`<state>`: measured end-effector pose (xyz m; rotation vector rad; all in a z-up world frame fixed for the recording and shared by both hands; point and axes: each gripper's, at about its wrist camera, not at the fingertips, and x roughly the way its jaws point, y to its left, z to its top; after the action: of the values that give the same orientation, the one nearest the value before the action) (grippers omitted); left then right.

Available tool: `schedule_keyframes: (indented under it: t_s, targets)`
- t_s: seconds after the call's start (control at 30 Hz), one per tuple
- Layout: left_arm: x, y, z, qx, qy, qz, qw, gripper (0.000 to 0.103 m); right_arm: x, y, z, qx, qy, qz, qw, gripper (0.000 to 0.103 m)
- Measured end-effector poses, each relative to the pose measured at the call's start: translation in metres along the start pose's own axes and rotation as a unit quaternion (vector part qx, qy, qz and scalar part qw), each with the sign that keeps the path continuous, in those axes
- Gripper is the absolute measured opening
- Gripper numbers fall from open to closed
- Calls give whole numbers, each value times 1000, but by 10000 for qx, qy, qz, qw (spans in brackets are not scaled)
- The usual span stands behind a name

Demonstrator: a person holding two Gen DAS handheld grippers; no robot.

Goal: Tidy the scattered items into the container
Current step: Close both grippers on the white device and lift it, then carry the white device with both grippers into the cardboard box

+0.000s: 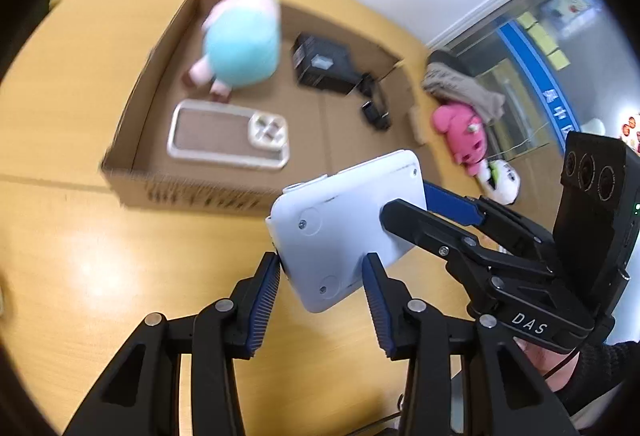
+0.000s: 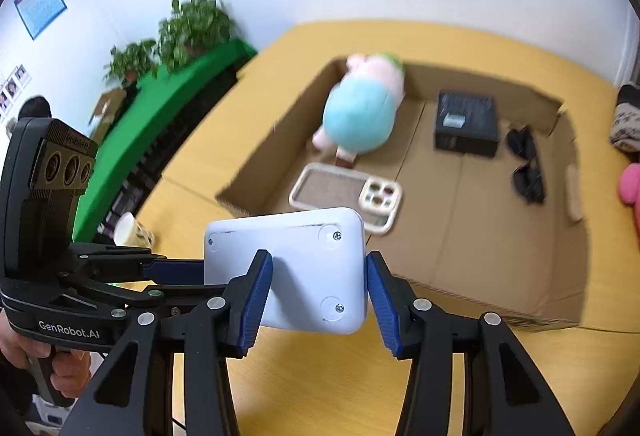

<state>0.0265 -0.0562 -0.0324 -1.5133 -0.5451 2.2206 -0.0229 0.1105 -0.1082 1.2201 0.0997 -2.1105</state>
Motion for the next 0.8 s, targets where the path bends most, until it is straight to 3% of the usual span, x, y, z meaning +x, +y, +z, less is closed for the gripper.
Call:
schedule_keyframes:
  t_s: [0.43, 0.8]
  targets:
    - [-42, -83, 27, 659, -602, -152, 9959, 40, -110, -11, 20, 223, -948, -181, 9951, 52]
    - [-25, -107, 58, 942, -534, -227, 9939, 40, -126, -39, 30, 608, -1176, -326, 9907, 52]
